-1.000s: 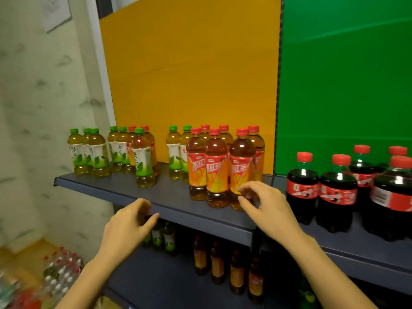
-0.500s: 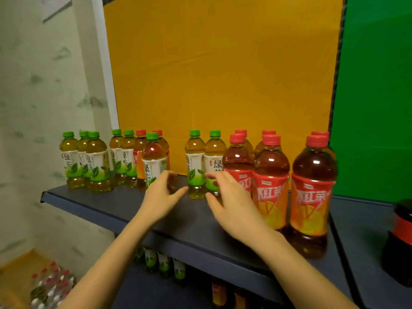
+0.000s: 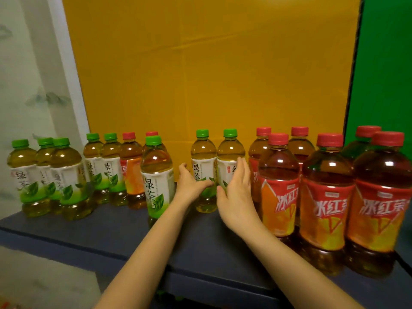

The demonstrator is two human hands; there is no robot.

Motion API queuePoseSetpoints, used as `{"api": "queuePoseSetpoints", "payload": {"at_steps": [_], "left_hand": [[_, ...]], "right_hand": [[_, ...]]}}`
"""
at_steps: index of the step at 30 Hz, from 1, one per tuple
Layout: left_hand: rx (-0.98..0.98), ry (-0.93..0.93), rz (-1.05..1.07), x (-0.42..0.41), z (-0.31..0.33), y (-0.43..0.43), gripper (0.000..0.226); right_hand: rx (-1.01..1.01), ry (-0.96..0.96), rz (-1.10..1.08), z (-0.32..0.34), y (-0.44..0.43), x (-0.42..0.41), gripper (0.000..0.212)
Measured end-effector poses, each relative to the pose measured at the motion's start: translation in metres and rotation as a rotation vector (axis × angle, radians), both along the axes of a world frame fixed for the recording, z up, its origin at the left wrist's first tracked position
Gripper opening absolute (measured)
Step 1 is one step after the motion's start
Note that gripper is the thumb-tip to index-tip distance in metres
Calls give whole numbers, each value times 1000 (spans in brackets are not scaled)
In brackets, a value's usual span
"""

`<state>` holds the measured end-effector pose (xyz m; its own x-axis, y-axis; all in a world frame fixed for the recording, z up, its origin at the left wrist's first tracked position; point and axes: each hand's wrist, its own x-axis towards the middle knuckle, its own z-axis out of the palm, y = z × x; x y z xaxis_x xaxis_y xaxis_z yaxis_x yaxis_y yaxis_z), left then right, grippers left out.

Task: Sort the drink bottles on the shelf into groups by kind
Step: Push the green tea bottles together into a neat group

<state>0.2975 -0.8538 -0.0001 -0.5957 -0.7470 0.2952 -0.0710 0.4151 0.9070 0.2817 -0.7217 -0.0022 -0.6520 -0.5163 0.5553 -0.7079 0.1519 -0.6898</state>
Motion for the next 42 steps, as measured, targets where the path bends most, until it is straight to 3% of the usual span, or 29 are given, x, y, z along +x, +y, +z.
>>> {"api": "queuePoseSetpoints", "payload": {"at_steps": [2, 6, 11, 23, 29, 42], "left_hand": [[42, 30, -24, -9, -3, -4, 97], [100, 78, -28, -21, -9, -7, 72], [124, 143, -28, -18, -11, -2, 61], [-39, 123, -100, 12, -23, 6, 58], [-106, 153, -112, 27, -27, 16, 62], [-178, 353, -181, 74, -37, 39, 53]], "right_hand": [[-27, -2, -51, -4, -6, -1, 79], [-64, -32, -134, -9, -19, -8, 79], [-130, -99, -185, -17, -31, -16, 82], [-111, -184, -309, -23, -44, -30, 77], [-76, -149, -260, -25, -41, -26, 64], [-147, -136, -105, -39, -9, 10, 62]]}}
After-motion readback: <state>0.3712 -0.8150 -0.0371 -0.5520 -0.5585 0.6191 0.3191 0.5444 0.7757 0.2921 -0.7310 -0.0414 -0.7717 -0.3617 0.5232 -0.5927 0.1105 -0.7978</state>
